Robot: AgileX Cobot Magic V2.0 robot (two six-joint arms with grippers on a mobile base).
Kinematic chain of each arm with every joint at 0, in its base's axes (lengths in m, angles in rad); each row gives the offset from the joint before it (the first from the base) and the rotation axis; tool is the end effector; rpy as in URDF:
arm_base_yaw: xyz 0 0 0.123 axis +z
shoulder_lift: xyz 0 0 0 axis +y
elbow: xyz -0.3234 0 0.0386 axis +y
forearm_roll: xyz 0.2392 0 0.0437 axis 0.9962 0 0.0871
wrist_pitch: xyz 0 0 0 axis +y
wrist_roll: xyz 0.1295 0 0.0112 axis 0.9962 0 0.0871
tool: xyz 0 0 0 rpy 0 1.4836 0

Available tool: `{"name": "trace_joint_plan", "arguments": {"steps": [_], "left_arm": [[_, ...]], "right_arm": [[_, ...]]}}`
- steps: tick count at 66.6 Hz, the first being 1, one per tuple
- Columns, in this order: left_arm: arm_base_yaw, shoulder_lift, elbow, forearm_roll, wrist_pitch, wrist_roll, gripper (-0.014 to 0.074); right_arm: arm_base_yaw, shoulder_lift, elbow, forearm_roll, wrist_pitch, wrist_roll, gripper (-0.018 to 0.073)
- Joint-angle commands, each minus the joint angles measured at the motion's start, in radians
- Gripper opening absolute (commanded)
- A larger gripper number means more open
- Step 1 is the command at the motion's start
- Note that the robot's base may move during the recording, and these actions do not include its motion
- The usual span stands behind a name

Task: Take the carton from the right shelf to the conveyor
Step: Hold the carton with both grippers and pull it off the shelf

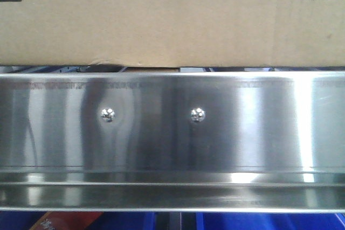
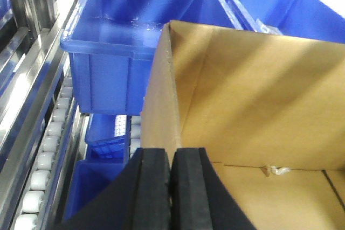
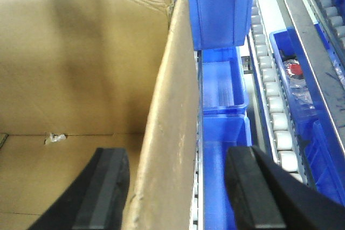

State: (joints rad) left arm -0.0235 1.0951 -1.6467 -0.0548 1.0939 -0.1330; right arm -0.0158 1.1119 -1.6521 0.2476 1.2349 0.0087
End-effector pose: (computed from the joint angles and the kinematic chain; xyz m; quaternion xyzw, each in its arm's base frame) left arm 0.1834 -0.0106 0.5336 -0.0442 0.8469 -0.0686 0.5254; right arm 0.1789 0.0273 0.5193 -0.0072 0.8796 0.1205 0.4601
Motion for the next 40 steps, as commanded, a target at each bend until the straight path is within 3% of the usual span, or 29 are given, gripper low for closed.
{"name": "trace_joint_plan", "arguments": {"steps": [1,26,32,40], "left_arm": [[0.001,0.012,-0.009,0.0,-0.012,-0.008,-0.0018],[0.001,0.029,-0.009,0.006,-0.038,-0.006,-0.0013],[0.001,0.029,-0.009,0.006,-0.042,-0.006,0.0042],[0.001,0.029,-0.009,0.015,-0.042,-0.006,0.0182]], "right_arm": [[0.0,-0.007,0.006,0.003,-0.014,-0.009,0.0297],[0.0,-0.007,0.046,0.046,-0.014,-0.009,0.0297],[0.0,-0.007,0.046,0.046,-0.014,-0.009,0.0297],[0.0,-0.007,0.046,0.046,-0.014,-0.009,0.0297]]}}
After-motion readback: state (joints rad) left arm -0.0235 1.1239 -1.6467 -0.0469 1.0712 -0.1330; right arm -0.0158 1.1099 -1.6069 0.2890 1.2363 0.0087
